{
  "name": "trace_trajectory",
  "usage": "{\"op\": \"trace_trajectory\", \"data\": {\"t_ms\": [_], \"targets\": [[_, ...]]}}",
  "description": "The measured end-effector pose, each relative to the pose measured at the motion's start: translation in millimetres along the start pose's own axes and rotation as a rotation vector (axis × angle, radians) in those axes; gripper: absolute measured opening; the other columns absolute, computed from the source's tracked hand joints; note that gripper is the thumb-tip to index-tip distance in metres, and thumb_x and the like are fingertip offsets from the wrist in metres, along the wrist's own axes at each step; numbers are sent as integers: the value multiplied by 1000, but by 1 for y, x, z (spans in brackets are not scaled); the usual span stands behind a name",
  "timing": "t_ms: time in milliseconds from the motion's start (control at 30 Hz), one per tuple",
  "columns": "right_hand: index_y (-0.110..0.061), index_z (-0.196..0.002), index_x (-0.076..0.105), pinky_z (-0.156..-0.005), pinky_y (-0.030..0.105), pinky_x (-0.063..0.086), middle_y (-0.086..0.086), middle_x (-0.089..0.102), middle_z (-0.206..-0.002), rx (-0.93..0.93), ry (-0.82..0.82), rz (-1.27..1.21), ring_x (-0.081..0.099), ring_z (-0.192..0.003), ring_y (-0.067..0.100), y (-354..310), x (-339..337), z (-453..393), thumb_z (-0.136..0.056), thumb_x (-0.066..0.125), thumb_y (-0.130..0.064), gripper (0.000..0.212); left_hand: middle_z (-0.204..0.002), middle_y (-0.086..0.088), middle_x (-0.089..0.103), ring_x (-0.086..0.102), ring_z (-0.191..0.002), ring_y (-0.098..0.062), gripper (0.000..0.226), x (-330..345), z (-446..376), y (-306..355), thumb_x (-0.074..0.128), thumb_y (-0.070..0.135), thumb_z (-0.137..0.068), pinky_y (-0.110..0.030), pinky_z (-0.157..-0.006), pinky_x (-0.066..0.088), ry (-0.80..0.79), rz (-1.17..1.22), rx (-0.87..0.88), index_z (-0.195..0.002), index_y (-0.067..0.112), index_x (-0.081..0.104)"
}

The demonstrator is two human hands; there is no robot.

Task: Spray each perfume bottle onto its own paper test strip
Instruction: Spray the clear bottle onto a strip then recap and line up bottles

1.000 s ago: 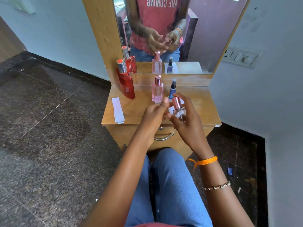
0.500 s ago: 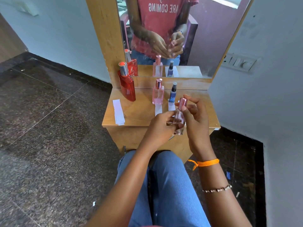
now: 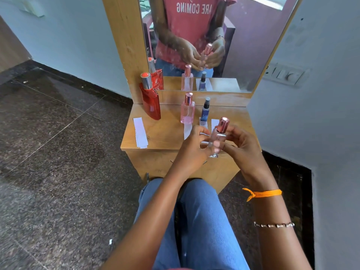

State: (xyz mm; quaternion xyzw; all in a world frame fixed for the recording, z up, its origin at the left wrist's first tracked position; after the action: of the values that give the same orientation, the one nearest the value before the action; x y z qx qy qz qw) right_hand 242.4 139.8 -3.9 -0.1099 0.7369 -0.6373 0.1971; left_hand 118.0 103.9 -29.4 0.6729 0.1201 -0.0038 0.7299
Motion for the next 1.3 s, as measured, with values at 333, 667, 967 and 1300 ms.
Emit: {"op": "trace_trajectory", "data": {"t_ms": [333, 667, 967, 1300], "targets": [[-16, -103, 65, -83, 27, 49, -7, 68, -92, -53, 307, 43, 63, -87, 6, 16, -36, -50, -76, 71, -1, 32, -145, 4, 41, 12, -143, -23, 42, 18, -1, -3, 52, 39, -91, -45, -116, -1, 49, -841, 199, -129, 20, 53], [-10, -109, 64, -89, 30, 53, -3, 68, -100, -121, 279, 158, 64, -95, 16, 15, -26, -88, -79, 70, -4, 32, -151, 2, 32, -4, -145, -31, 52, 31, -6, -12, 43, 44, -93, -56, -111, -13, 30, -986, 230, -137, 16, 41], [-4, -113, 62, -87, 26, 51, 11, 69, -106, -98, 206, 214, 64, -100, 27, 23, -16, -101, -79, 69, -2, 34, -153, 2, 29, -3, -145, -30, 54, 32, -6, -14, 44, 43, -93, -52, -110, -16, 40, -961, 227, -140, 17, 37], [-12, -125, 53, -93, 22, 50, 6, 62, -121, -54, 300, 214, 59, -107, 16, 28, -18, -86, -79, 71, -4, 49, -150, 4, 33, 4, -145, -23, 48, 24, -1, -7, 46, 32, -94, -49, -116, -4, 42, -778, 181, -140, 22, 36]]}}
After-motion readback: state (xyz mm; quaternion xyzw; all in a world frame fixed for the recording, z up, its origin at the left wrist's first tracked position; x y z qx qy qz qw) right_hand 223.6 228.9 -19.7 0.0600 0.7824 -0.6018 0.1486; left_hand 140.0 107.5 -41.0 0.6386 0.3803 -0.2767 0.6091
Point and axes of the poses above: each hand's wrist, its own z-axis away from the middle knuckle, its own x-axis out of the palm, y = z × x, the point moved 5 cm from there along -z, towards the middle knuckle
